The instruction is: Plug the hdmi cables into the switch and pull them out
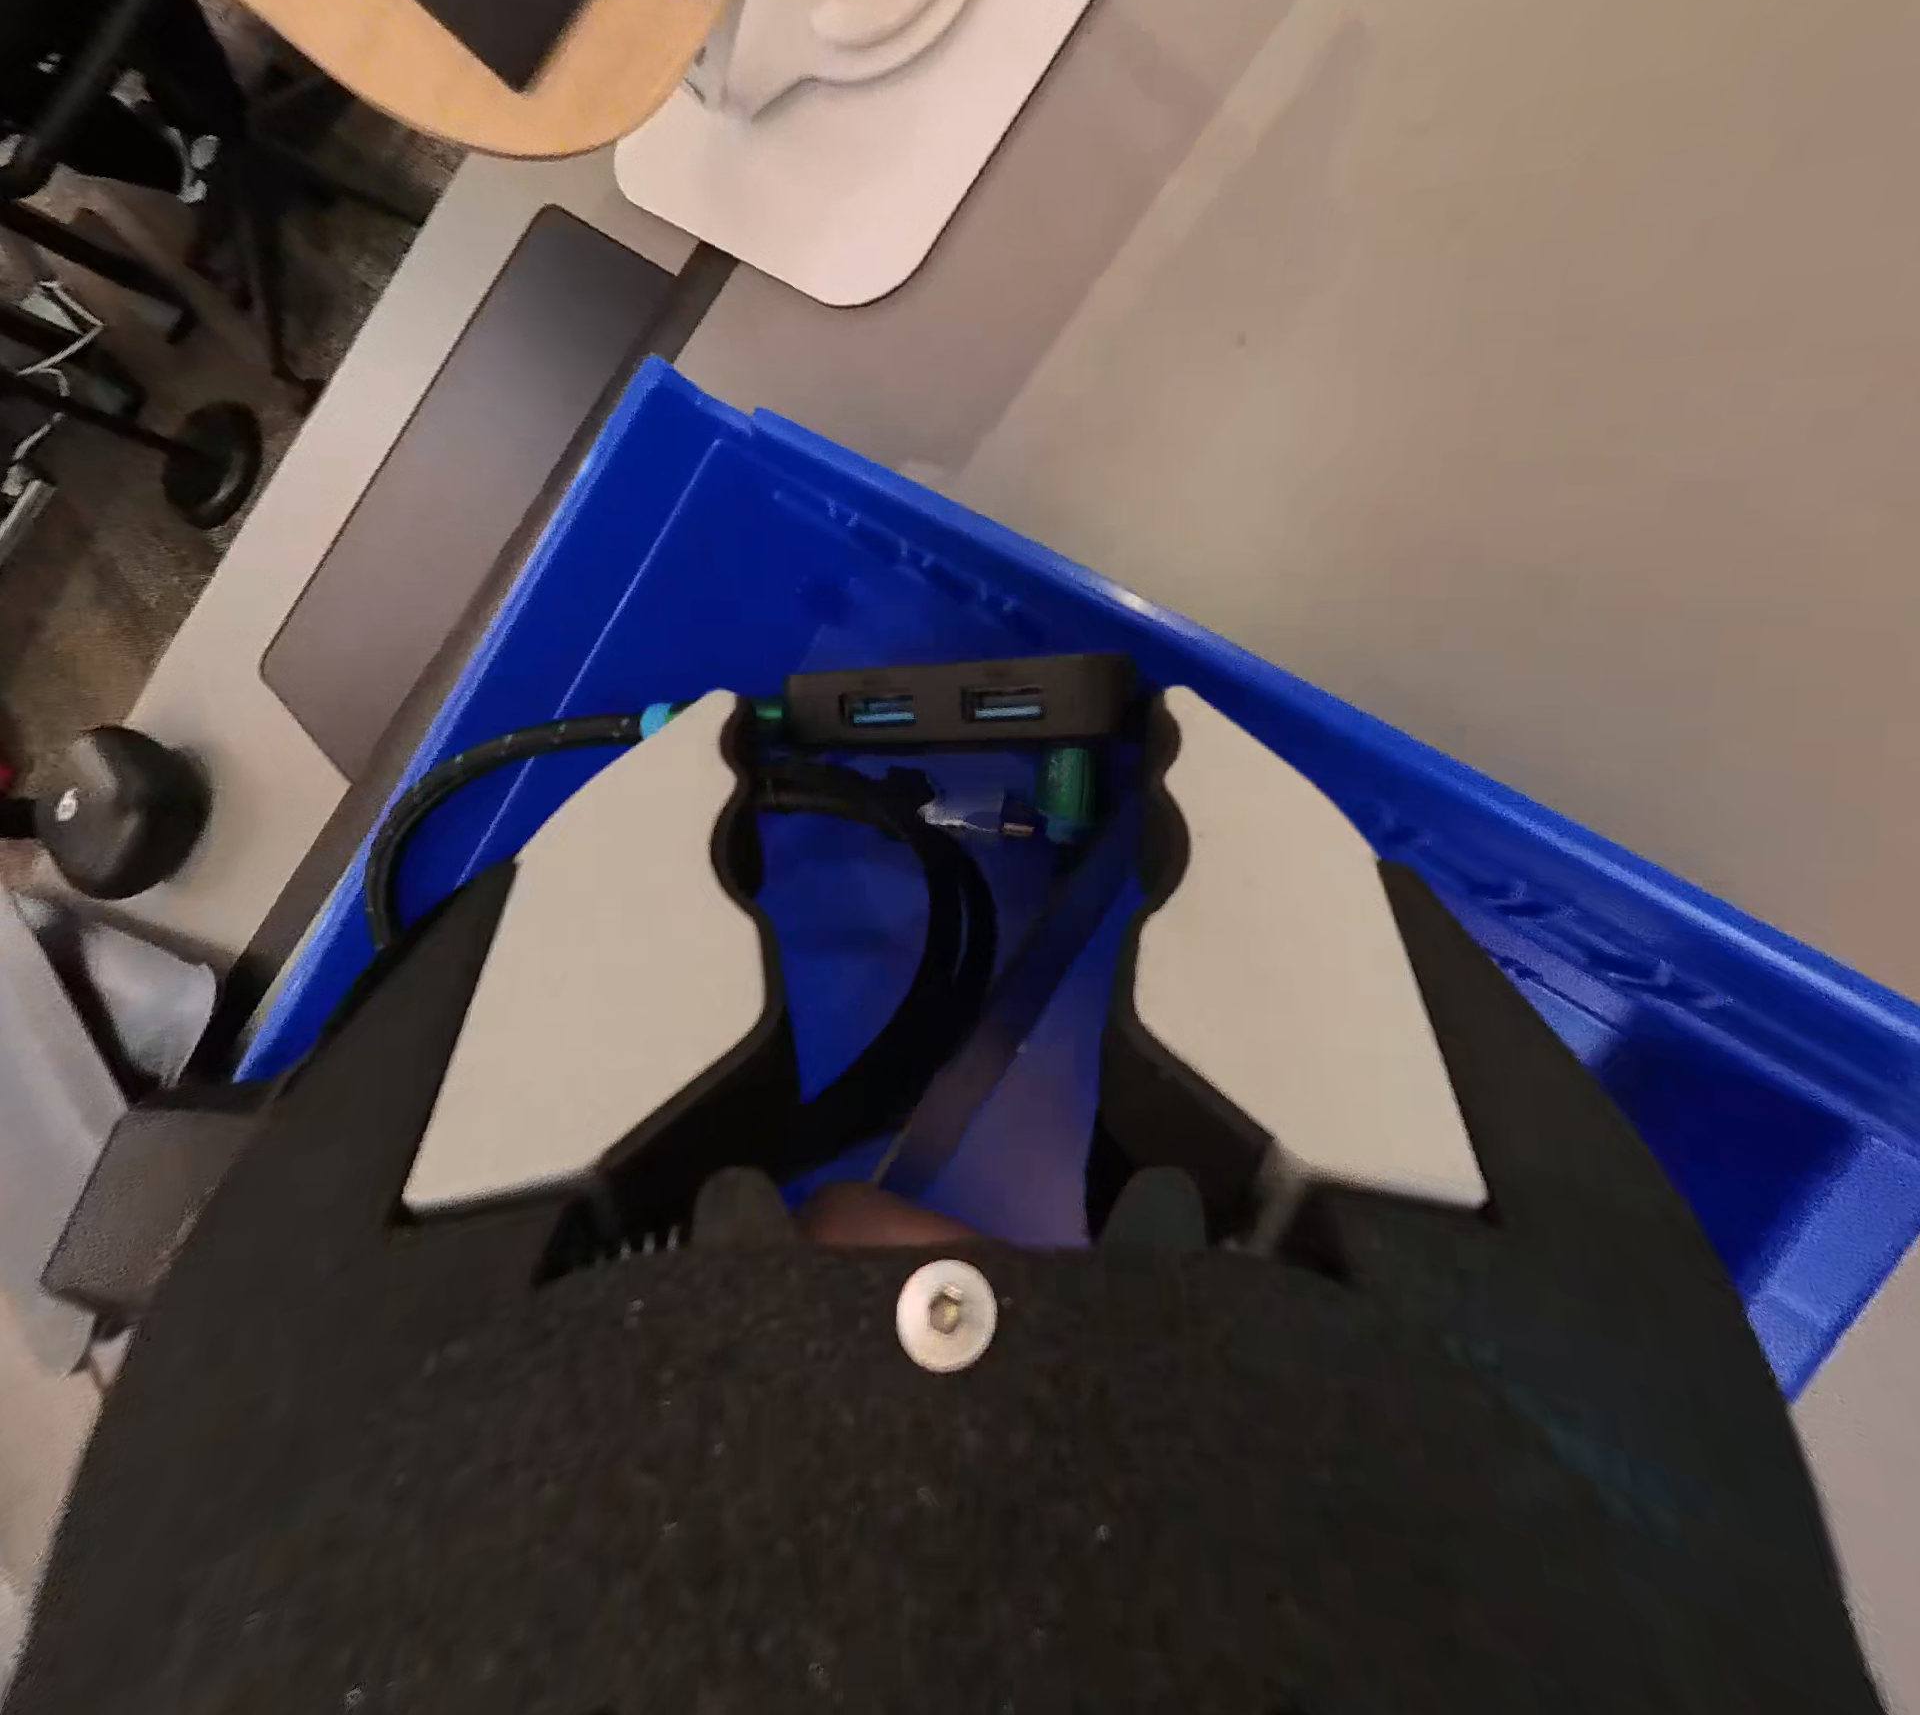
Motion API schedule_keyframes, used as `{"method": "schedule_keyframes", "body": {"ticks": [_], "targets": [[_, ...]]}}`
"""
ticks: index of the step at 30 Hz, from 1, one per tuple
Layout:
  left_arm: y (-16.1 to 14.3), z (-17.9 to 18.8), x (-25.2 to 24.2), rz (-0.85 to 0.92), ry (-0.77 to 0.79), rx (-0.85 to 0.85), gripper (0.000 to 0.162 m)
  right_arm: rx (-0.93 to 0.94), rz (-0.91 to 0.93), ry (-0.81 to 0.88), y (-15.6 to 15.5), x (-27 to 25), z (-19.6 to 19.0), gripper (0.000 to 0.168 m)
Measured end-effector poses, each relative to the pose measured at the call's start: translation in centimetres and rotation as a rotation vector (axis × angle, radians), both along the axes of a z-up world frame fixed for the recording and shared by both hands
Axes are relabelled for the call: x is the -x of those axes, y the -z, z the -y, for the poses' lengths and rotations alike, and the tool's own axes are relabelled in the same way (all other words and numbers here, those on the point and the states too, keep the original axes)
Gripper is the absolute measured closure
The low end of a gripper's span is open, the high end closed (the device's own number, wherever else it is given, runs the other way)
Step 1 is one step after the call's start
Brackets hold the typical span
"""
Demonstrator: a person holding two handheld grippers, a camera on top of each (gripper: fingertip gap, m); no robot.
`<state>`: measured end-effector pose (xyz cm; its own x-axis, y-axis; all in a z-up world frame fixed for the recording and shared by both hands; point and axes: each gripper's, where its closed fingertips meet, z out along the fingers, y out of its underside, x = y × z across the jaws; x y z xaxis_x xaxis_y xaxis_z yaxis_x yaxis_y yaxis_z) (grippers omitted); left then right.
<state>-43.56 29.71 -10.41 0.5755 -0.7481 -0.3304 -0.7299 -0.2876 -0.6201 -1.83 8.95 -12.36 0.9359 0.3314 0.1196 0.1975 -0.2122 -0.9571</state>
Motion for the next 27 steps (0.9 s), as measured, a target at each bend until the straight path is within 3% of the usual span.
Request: {"method": "schedule_keyframes", "body": {"ticks": [8, 12, 17, 27], "targets": [[0.3, -0.3, -0.5, 0.03, 0.042, -0.004, 0.094, 0.026, -0.008, -0.006, 0.5, 0.2, 0.3, 0.14], [-0.3, 0.1, -0.3, -0.044, 0.055, -0.075, 0.095, 0.027, -0.015, -0.01, 0.4, 0.4, 0.3, 0.14], [-5.6, 1.2, -1.2, -0.205, 0.101, -0.329, 0.096, 0.016, -0.018, -0.015, 0.1, 0.6, 0.3, 0.14], [-17.5, 8.3, -8.6, -0.458, 0.271, -0.811, 0.096, -0.004, -0.023, -0.046, -0.6, 1.7, 0.6, 0.14]]}}
